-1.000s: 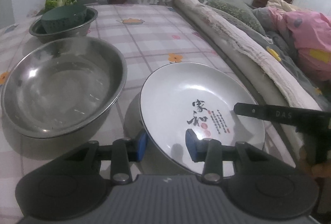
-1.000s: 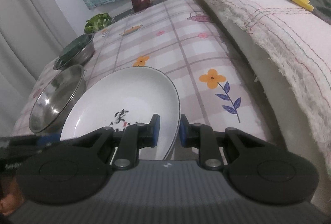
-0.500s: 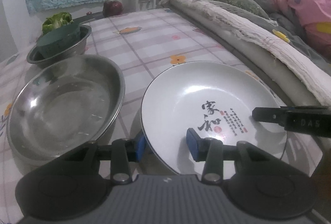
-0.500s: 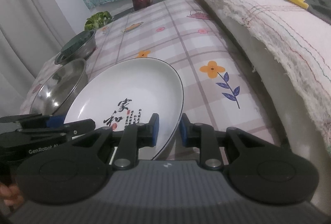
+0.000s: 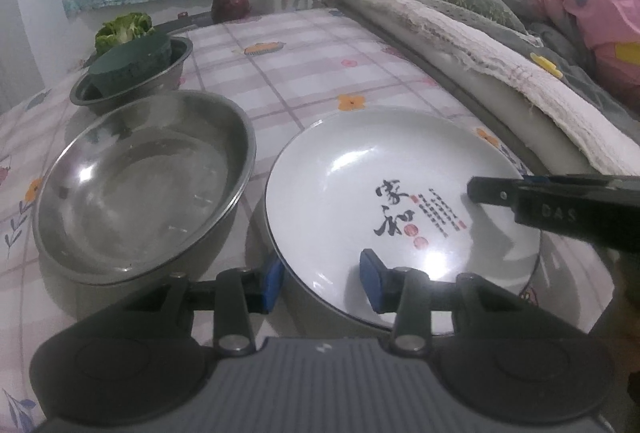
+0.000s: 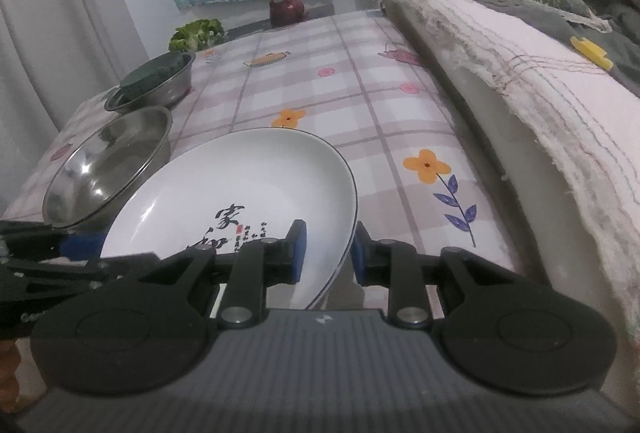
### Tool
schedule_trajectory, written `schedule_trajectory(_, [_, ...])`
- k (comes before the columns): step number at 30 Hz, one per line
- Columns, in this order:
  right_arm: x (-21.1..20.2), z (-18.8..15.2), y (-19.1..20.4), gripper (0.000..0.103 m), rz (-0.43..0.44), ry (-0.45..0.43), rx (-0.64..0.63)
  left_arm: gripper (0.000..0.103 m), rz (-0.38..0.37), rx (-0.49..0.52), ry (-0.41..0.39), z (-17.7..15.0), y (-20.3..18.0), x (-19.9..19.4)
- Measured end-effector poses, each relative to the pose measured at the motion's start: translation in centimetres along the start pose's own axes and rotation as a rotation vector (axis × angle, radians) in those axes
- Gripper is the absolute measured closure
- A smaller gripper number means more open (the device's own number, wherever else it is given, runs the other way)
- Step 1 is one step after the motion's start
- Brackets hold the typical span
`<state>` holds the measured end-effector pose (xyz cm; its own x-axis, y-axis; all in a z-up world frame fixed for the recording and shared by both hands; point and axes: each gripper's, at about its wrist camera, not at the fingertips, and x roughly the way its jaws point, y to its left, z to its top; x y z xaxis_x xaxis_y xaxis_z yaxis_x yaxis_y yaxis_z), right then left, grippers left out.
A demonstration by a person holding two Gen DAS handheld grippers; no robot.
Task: Organize plates and bowls
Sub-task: 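Hold the white plate by its rim with both grippers, raised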
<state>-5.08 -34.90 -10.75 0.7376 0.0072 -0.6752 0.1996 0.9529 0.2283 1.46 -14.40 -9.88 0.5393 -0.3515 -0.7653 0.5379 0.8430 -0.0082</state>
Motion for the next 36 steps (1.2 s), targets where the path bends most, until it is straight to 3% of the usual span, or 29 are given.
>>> schedule_trajectory(18, [0.8,-0.6,-0.4,0.076,0.03,-0.022,0.02,0.05,0.002,-0.007,-0.011,1.0,0.2,1.6])
schedule_trajectory(36, [0.6,-0.2,0.6,0.073,-0.017,-0.007,-0.008,0.051,0.016,-0.044,0.001,1.8,0.3,1.1])
